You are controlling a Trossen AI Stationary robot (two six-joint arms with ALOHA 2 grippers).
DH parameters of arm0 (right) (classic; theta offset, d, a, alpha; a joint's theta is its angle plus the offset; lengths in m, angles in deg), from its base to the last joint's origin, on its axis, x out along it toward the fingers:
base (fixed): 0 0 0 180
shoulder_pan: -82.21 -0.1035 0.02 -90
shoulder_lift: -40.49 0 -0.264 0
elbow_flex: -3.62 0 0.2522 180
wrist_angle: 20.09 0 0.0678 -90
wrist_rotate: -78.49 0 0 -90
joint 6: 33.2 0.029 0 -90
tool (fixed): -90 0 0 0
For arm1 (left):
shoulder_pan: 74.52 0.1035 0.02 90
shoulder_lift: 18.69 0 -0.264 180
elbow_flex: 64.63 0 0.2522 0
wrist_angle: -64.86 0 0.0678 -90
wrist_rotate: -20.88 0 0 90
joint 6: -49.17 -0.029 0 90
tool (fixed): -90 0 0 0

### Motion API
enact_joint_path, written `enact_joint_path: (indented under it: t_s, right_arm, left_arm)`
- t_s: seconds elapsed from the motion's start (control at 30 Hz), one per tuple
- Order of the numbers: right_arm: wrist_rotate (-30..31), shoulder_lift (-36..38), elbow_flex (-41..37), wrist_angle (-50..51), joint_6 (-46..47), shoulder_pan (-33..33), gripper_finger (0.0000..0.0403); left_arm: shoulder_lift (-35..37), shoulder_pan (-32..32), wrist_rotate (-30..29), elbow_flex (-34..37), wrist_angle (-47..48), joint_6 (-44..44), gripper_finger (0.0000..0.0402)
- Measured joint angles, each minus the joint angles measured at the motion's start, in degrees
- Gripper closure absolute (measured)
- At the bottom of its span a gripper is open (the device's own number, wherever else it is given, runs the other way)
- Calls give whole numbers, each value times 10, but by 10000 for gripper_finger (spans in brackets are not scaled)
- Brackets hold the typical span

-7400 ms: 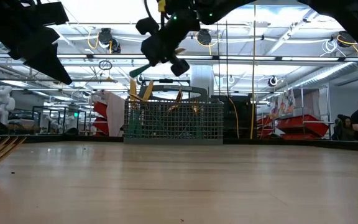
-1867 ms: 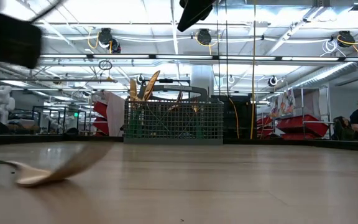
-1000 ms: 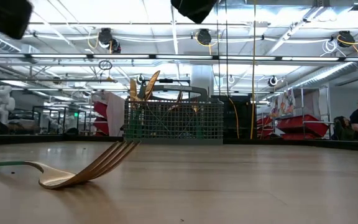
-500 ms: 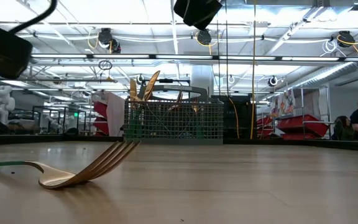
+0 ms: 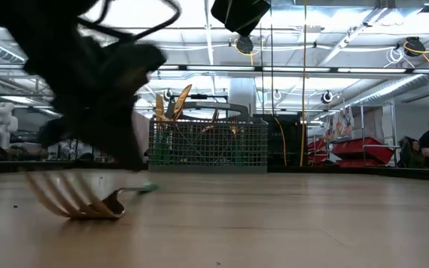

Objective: Sort silverware
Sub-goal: Put the green fork into the gray bin

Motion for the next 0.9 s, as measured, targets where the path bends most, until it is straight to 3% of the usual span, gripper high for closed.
enact_joint_path:
  t_s: [0.13, 0.2, 0.37, 0.6, 0.9]
  right_arm:
    - [-1, 0, 0, 1, -12, -2, 248]
    - [-3, 0, 0, 6, -22, -5, 248]
    - [-4, 0, 0, 19, -72, -13, 248]
    - [1, -13, -2, -44, -156, -10, 248]
    - [0, -114, -6, -142, -280, -6, 248]
  left_arm:
    - [1, 64, -4, -2, -85, -98, 401]
    - [1, 89, -4, -13, -82, -140, 401]
    - [32, 120, 16, -38, 79, -164, 401]
    - [149, 96, 27, -41, 407, -31, 401]
    - [267, -48, 37, -42, 607, 224, 401]
